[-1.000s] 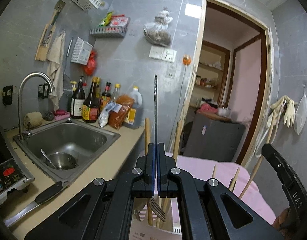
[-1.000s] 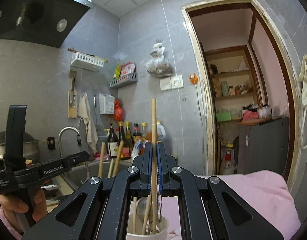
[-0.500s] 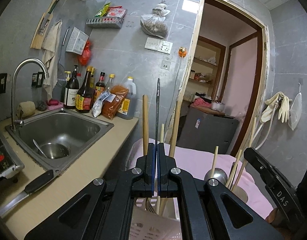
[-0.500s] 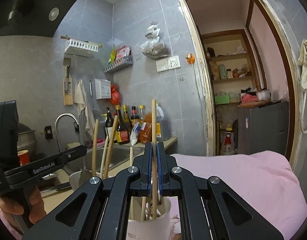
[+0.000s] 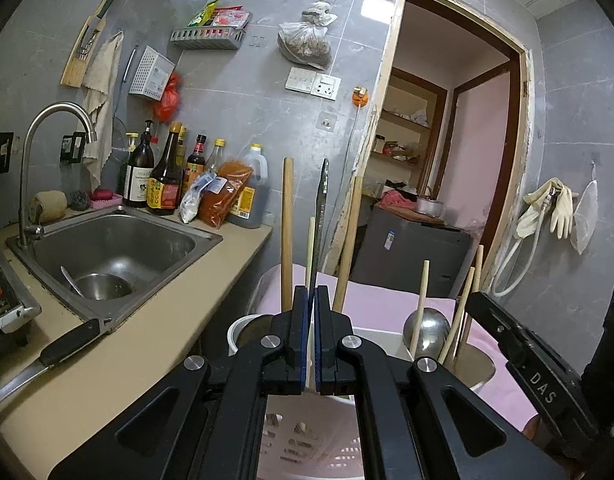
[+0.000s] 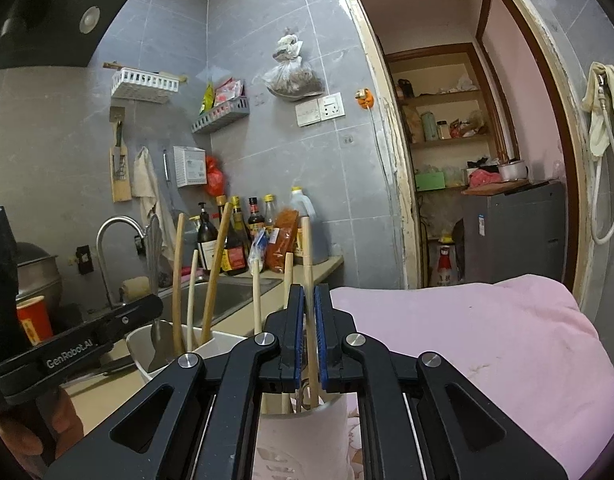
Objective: Organize utensils
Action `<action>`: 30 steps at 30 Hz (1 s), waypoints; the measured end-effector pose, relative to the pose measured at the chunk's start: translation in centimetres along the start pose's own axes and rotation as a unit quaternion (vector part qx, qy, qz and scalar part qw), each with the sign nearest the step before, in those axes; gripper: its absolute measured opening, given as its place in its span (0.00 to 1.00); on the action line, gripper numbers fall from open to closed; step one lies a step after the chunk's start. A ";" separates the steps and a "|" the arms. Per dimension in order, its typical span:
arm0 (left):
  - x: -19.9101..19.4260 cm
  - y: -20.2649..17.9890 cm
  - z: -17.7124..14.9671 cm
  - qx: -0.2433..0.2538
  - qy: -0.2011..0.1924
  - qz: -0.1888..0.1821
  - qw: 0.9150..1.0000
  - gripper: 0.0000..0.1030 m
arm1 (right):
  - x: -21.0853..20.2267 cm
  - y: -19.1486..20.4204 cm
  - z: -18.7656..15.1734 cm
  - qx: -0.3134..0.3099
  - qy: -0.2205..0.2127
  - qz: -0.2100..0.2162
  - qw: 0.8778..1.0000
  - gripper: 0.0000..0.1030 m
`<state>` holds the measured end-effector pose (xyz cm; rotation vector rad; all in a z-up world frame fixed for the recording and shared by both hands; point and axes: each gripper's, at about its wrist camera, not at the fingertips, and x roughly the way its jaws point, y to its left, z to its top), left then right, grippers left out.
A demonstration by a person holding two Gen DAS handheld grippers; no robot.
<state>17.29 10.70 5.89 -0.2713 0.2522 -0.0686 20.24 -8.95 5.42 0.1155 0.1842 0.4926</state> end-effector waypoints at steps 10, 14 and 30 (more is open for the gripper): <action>-0.1 0.1 -0.3 -0.002 0.005 -0.006 1.000 0.02 | 0.1 -0.2 -0.6 0.008 0.006 -0.001 1.000 0.21; -0.1 0.0 -0.4 0.000 0.006 -0.008 1.000 0.02 | 0.2 -0.1 -0.7 0.004 0.006 -0.002 1.000 0.22; -0.5 0.0 -0.4 -0.004 -0.004 -0.015 1.000 0.19 | 0.1 0.0 -0.8 0.001 0.000 -0.009 1.000 0.23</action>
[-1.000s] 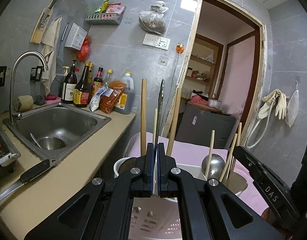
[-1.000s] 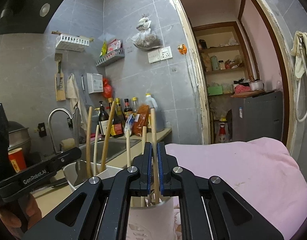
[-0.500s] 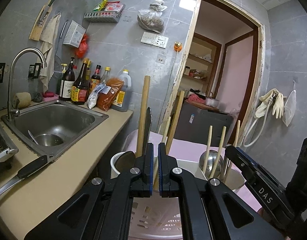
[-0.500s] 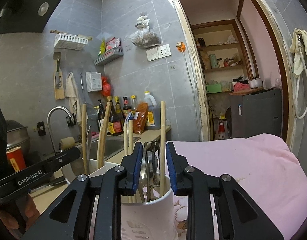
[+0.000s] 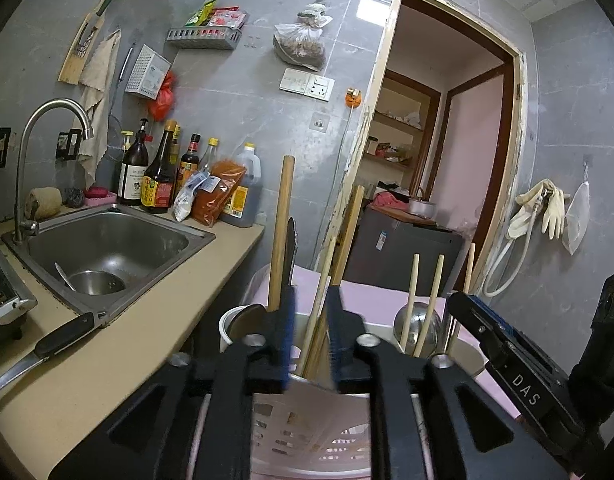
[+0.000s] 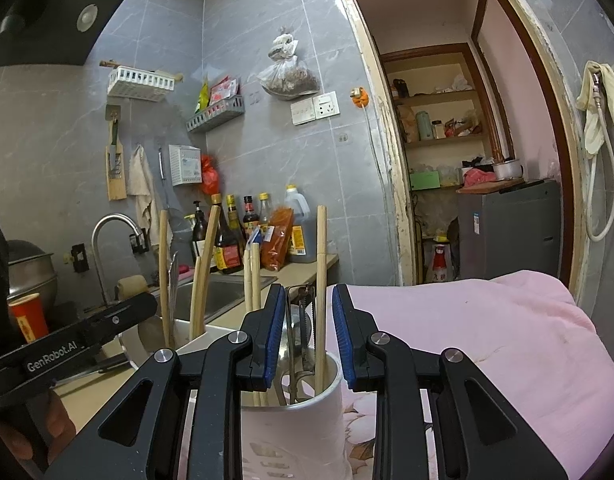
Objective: Organize utensils
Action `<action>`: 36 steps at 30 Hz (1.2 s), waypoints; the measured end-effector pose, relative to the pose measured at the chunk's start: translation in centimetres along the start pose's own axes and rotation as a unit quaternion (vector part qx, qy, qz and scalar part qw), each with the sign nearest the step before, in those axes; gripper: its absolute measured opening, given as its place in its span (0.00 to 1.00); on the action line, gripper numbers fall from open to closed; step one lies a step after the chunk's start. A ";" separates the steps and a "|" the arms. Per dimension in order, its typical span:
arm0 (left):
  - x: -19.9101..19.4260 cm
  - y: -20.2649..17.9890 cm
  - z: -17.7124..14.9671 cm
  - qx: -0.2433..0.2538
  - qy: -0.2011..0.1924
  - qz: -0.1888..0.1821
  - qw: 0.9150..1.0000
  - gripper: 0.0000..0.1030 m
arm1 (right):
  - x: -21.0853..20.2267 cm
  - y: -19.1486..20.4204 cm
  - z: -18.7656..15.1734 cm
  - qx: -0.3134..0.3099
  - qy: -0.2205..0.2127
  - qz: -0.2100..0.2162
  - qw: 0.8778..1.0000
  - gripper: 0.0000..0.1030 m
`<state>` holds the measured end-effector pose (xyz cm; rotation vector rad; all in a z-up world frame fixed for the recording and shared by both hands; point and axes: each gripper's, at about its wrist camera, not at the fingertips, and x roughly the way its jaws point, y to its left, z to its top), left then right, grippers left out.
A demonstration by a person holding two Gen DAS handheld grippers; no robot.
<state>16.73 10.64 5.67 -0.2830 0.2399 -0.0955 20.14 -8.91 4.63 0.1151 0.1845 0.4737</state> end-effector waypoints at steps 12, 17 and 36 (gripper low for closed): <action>-1.0 0.2 0.5 -0.009 -0.014 -0.007 1.000 0.36 | -0.8 -0.3 0.0 0.005 -0.018 -0.016 1.000 0.48; -1.8 0.0 0.5 -0.009 -0.026 -0.006 1.000 0.60 | -2.1 -1.1 0.4 0.011 -0.024 -0.037 0.999 0.66; -4.8 -5.8 -3.3 0.074 0.020 -0.039 0.996 0.94 | -12.0 -3.3 -0.3 -0.011 -0.003 -0.091 0.996 0.94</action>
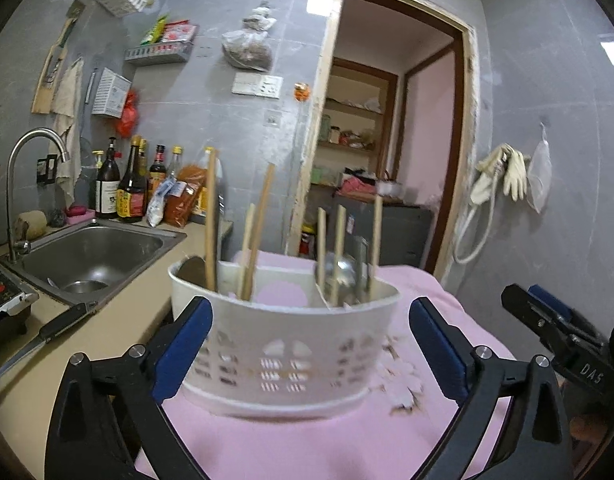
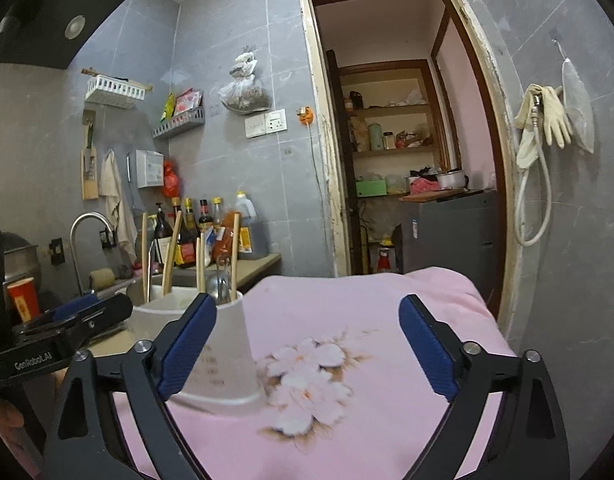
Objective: Organize utensils
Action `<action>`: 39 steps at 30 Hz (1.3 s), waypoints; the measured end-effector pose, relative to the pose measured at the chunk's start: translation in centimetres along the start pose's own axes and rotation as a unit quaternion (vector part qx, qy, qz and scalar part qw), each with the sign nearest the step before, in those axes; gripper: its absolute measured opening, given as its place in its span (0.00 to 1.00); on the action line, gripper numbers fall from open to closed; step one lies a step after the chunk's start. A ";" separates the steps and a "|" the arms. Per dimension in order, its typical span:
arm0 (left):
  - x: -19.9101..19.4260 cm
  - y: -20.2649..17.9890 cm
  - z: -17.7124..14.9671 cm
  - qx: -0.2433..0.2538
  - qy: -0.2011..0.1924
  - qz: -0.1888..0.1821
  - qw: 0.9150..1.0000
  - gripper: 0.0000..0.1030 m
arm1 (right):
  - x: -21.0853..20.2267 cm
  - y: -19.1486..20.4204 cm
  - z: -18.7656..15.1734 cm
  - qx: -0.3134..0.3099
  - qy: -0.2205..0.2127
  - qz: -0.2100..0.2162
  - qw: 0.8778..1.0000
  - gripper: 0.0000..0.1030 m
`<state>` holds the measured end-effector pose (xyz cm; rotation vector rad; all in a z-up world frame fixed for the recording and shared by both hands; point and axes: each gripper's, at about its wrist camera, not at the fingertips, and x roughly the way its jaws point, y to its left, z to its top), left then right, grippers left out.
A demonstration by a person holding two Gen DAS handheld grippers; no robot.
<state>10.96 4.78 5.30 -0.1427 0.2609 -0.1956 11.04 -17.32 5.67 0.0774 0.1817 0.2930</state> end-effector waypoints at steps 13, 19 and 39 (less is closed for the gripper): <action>-4.6 -2.5 -3.2 0.022 0.016 -0.005 1.000 0.95 | -5.4 -1.5 -2.4 0.003 0.041 -0.041 0.998 1.00; -5.9 -3.4 -4.3 0.030 0.003 0.012 0.999 0.95 | -7.5 -1.2 -3.2 -0.004 0.024 -0.067 0.997 1.00; -8.3 -2.4 -5.9 0.005 -0.019 0.076 0.997 0.95 | -10.0 0.5 -4.4 -0.055 -0.015 -0.127 0.990 1.00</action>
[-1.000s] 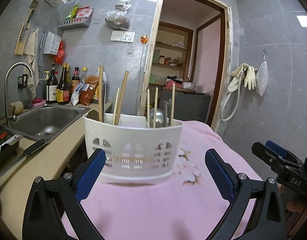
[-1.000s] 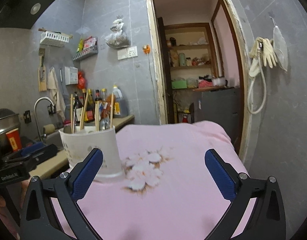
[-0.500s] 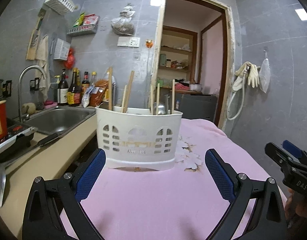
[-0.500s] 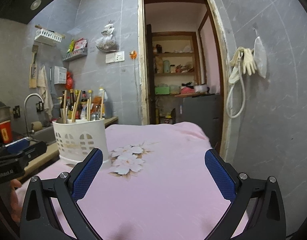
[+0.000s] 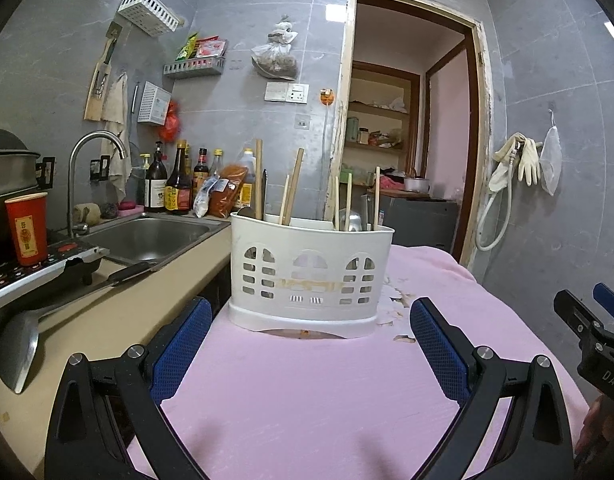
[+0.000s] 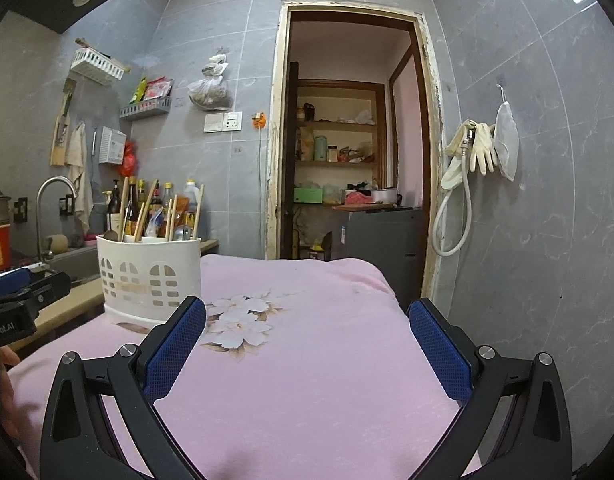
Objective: Organize utensils
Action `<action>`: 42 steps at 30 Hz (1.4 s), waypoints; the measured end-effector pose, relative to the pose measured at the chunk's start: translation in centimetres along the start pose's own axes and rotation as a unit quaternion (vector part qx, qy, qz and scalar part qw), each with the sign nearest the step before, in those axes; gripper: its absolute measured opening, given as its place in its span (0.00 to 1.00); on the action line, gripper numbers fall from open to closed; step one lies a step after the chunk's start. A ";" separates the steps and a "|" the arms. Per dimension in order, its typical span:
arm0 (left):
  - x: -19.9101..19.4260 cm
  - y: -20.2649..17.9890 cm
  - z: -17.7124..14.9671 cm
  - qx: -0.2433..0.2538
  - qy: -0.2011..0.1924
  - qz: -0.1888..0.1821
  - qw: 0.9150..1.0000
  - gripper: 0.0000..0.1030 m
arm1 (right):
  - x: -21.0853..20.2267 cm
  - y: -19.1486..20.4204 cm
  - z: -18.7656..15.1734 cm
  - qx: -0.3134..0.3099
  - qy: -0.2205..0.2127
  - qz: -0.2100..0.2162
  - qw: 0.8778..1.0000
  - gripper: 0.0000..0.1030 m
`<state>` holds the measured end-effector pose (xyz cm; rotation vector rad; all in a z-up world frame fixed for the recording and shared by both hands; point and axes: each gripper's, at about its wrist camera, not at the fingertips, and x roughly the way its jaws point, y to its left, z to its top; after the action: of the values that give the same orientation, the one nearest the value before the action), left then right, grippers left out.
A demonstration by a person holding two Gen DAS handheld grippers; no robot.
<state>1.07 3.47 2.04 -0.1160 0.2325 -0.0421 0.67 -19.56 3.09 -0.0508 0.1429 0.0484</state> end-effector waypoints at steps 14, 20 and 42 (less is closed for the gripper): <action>-0.4 -0.2 0.3 0.005 -0.007 0.001 1.000 0.95 | -0.2 0.0 0.1 0.000 -0.003 0.000 1.000 1.00; -0.4 -0.2 0.3 0.004 -0.007 0.002 1.000 0.95 | -0.4 0.1 0.2 0.000 -0.004 0.001 1.000 1.00; -0.6 -0.4 0.5 0.004 -0.014 0.003 1.000 0.95 | -0.4 0.2 0.2 0.000 -0.004 0.001 1.000 1.00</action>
<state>0.58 3.17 2.74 -0.1081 0.2051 -0.0347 0.28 -19.37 3.38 -0.0506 0.1340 0.0515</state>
